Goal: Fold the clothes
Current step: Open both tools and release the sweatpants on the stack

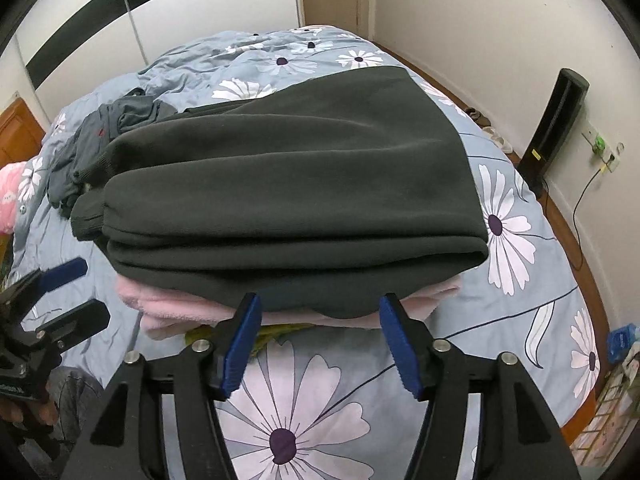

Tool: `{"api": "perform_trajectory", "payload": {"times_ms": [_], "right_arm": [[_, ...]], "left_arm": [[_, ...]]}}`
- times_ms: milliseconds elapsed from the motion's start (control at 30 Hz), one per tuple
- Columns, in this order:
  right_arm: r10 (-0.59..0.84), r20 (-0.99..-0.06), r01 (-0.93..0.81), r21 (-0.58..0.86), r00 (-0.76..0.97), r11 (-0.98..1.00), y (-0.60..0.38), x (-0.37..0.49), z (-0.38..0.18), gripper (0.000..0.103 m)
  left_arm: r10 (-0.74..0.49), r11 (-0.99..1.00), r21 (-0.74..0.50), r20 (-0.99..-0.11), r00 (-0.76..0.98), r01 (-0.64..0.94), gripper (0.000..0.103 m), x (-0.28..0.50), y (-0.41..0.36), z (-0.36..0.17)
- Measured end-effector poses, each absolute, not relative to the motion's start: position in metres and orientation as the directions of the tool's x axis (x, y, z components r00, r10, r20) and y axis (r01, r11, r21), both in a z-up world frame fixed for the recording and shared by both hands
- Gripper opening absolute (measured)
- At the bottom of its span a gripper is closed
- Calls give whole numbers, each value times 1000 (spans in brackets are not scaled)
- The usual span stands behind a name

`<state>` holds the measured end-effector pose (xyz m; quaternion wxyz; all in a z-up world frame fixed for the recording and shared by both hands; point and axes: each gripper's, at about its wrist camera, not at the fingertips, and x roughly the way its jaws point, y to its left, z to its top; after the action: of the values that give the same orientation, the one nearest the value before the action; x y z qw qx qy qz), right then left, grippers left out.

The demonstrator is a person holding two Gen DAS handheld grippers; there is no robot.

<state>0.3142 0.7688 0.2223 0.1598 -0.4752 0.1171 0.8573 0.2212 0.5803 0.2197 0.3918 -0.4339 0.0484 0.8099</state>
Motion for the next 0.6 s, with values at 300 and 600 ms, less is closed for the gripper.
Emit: {"api": "perform_trajectory", "payload": {"times_ms": [300, 600], "right_arm": [[172, -843, -375, 38, -510, -926, 757, 315, 225, 79], [181, -837, -374, 31, -516, -927, 756, 319, 227, 93]], "left_arm": [[583, -705, -262, -743, -329, -659, 103, 218, 578, 220], [504, -758, -171, -765, -400, -630, 103, 215, 579, 218]]}}
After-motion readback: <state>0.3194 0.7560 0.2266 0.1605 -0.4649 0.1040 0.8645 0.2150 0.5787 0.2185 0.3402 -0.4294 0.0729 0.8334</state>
